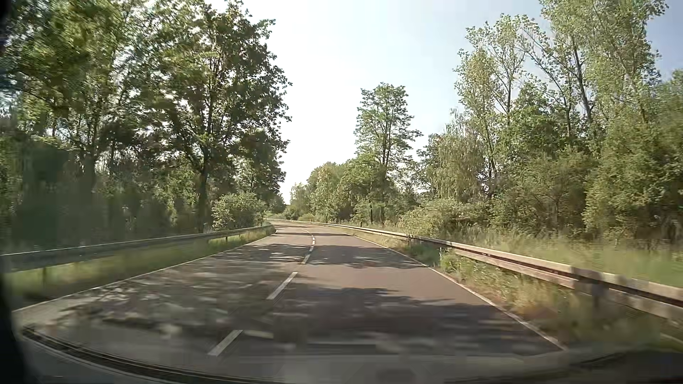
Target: Follow the waypoints while adhering to traffic rules and regulations
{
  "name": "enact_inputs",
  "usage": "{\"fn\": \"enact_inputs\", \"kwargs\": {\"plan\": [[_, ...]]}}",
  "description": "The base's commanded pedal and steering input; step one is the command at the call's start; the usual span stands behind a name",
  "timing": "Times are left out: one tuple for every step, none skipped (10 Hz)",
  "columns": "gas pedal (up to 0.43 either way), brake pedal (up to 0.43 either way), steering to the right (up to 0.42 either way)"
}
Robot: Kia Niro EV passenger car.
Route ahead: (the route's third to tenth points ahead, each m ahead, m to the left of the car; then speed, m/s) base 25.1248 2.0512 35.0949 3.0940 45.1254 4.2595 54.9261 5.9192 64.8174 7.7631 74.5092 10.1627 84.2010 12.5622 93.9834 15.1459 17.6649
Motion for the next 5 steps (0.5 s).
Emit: {"fn": "enact_inputs", "kwargs": {"plan": [[0.047, 0.018, -0.013], [0.047, 0.018, -0.013], [0.047, 0.012, -0.013], [0.047, 0.018, -0.014], [0.047, 0.018, -0.014]]}}
